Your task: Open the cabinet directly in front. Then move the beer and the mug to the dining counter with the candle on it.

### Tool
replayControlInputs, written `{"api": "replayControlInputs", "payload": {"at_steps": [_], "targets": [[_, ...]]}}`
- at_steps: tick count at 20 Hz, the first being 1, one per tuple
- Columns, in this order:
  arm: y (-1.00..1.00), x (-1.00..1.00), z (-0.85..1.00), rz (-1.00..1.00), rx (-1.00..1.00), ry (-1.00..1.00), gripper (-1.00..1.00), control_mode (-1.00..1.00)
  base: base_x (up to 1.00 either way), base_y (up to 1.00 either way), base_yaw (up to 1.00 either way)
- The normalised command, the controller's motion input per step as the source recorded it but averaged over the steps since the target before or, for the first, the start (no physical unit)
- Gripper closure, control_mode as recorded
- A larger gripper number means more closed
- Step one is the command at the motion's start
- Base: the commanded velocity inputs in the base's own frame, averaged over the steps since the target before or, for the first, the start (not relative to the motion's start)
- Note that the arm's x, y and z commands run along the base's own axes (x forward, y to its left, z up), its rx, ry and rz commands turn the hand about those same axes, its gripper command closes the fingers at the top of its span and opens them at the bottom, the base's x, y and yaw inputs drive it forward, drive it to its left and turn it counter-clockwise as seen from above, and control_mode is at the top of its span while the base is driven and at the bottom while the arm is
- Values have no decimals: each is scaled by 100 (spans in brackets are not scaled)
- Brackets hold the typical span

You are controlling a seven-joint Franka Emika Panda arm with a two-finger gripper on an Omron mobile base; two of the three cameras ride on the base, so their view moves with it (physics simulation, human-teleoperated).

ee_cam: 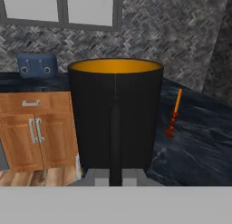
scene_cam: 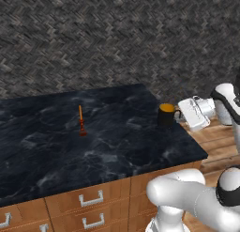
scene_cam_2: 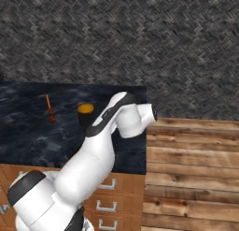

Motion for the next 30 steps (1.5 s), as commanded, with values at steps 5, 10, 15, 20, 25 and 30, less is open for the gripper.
{"api": "replayControlInputs", "payload": {"at_steps": [5, 10, 15, 20, 25, 30], "targets": [[27, 53, -48, 5, 0, 3, 100, -100, 0, 0, 0], [15, 28, -40, 5, 0, 0, 100, -100, 0, 0, 0], [16, 19, -42, 4, 0, 0, 100, -100, 0, 0, 0], [30, 15, -44, 2, 0, 0, 100, -100, 0, 0, 0], [28, 16, -43, 0, 0, 0, 100, -100, 0, 0, 0], [22, 9, -36, 0, 0, -1, 100, -100, 0, 0, 0]]}}
